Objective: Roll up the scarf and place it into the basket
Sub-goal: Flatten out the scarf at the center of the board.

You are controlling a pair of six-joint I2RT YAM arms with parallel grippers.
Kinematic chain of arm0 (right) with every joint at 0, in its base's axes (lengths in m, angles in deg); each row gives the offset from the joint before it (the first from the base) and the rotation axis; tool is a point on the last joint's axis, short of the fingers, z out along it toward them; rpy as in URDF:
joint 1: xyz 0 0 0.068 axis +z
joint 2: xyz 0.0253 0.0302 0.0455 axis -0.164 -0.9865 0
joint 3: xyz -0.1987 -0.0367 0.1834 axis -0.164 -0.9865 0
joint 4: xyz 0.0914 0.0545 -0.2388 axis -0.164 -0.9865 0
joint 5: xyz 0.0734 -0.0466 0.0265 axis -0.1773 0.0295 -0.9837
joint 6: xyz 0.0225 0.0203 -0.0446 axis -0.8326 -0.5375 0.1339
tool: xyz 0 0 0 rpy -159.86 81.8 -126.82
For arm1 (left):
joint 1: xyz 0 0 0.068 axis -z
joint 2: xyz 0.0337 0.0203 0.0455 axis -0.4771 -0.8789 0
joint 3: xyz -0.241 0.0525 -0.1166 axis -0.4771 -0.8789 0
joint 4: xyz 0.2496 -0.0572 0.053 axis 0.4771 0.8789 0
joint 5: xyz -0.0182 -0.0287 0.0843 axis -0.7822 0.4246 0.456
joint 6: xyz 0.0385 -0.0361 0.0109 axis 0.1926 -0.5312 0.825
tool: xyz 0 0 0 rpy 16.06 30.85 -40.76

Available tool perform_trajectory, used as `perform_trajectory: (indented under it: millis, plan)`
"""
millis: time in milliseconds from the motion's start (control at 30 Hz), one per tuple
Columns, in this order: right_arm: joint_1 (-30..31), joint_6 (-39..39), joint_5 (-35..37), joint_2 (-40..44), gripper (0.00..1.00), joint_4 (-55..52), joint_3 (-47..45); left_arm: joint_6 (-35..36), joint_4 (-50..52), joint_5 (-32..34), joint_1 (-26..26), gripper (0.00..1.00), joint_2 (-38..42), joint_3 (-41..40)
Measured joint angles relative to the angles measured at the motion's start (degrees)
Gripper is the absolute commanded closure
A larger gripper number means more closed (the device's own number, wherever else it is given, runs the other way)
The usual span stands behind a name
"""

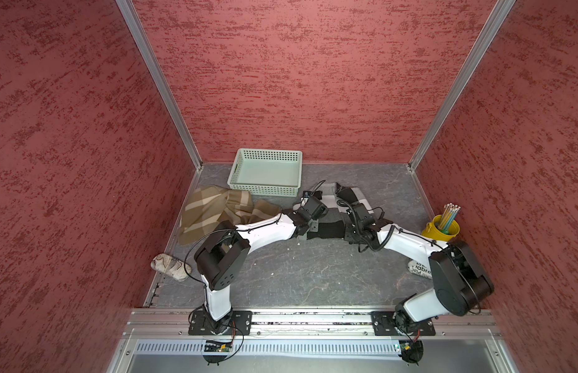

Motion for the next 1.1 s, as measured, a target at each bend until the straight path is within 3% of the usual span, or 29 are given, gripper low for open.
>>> perform_trajectory:
  millis: [100,367,500,633,767,1100]
  plan:
    - [-0.1,0.0,1.0,-1.4,0.53,0.0,0.8,0.0,0.0,0.0,0.0,1.00,0.0,-0.1]
    - [-0.6,0.2,3.8,-3.4,0.68,-0.6,1.2,-0.1,0.2,0.1,0.0,1.00,0.0,-0.6]
    - [-1.3,0.5,5.1,-2.3,0.77,-1.4,1.2,-0.1,0.6,0.9,0.0,1.00,0.5,-1.0]
    - [-3.1,1.1,6.3,0.4,0.79,-2.3,1.2,-0.1,1.3,1.9,-0.6,1.00,3.3,-3.3]
    - [-4.7,1.8,6.7,1.4,1.00,-2.5,1.2,-0.2,1.8,2.7,-1.5,1.00,6.4,-4.6]
    - [-5.7,4.0,7.5,2.6,1.00,-5.2,2.3,-1.3,4.3,4.8,-3.4,1.00,11.9,-7.1]
